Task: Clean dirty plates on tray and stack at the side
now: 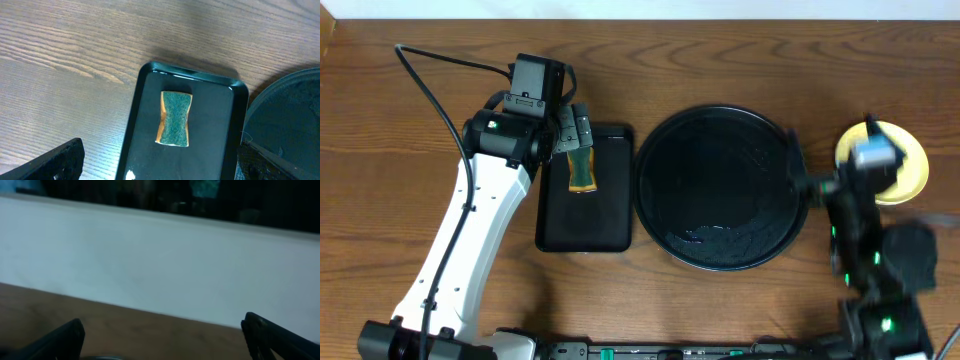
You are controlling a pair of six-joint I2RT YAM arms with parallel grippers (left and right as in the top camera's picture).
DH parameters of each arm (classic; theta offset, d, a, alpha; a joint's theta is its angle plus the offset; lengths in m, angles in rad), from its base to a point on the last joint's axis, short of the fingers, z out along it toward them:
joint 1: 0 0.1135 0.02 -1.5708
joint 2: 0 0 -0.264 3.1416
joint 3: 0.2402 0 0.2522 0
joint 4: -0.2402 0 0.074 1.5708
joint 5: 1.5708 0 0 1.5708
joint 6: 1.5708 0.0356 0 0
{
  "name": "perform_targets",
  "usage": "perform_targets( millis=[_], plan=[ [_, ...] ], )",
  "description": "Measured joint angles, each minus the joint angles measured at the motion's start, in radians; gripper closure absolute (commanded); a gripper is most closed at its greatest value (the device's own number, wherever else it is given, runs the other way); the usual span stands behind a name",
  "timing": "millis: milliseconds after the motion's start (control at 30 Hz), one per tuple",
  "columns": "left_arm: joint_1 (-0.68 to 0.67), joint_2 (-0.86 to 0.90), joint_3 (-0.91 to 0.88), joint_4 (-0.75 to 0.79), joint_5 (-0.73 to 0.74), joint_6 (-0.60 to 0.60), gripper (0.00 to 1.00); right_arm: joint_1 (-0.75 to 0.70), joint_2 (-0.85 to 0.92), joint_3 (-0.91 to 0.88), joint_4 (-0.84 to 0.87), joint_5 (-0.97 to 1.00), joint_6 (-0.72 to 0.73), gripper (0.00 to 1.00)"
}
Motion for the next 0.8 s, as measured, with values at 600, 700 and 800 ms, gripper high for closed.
perform_targets(
  millis=[600,700,800],
  plan=[
    [0.000,0.000,0.000,0.000,0.000,0.000,0.02,-0.129,-0.503,-0.500,0.055,-0.145,0.019,0.01],
    [0.000,0.000,0.000,0.000,0.000,0.000,0.02,-0.129,-0.521,-0.504,-0.020,-0.145,0.021,0.01],
    [0.000,0.000,0.000,0.000,0.000,0.000,0.02,-0.129,-0.556,-0.511,-0.121,-0.144,0.024,0.01]
  ],
)
